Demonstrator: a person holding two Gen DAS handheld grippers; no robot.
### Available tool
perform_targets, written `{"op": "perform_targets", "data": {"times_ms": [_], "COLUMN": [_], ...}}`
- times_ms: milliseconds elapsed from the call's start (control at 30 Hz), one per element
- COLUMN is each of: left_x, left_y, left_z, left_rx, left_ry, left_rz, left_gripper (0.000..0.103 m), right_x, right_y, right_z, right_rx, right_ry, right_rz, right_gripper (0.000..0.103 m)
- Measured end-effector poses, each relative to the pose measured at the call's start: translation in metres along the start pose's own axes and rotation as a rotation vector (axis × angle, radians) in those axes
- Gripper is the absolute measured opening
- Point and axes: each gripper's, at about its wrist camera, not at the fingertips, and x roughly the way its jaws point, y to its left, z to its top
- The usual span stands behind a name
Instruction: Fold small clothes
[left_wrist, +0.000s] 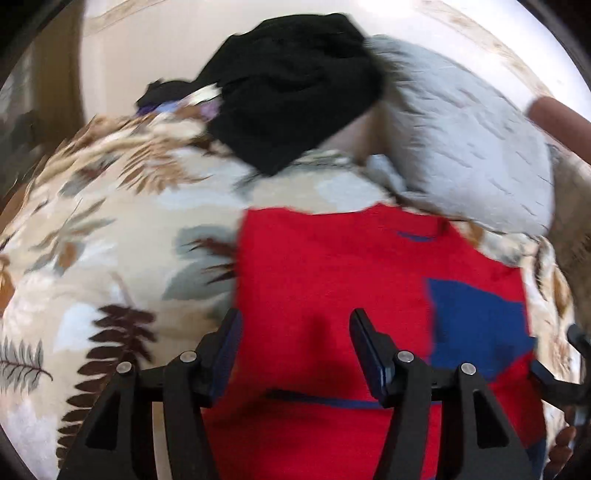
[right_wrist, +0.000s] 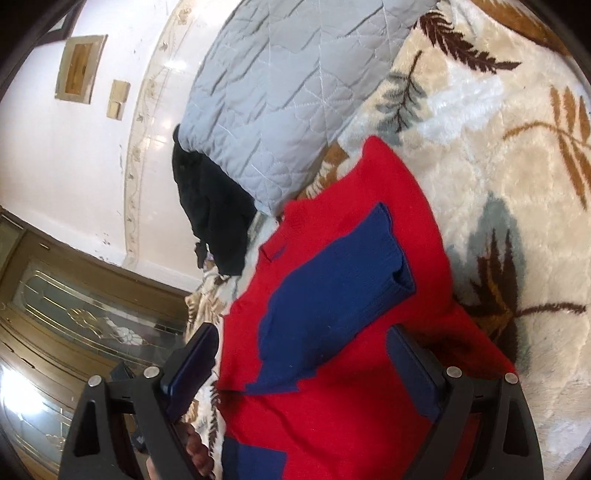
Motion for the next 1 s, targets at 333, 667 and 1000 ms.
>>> {"op": "perform_targets", "data": {"times_ms": [333, 667, 1000], "left_x": [0.011, 0.024, 0.034], "left_y": [0.027, 0.021, 0.048], "left_z": [-0.006, -0.009, 0.033], "left_rx": [-0.089, -0.006, -0.114], "left_ry": [0.037, 0.09, 0.064], "left_rz": [-0.063, -0.049, -0.152], "left_gripper": [0.063, 0.043, 0.074], "right_x": [0.019, 0.018, -0.008], "right_y": [-0.009, -0.007, 0.001], "right_z": [0.021, 0.007, 0.066], "right_rx": [0.046, -0.087, -0.138], "right_ry": [0.018, 0.032, -0.072], "right_rz": [-0.177, -0.409, -0.311], "right_gripper": [0.078, 0.012, 0.098]}}
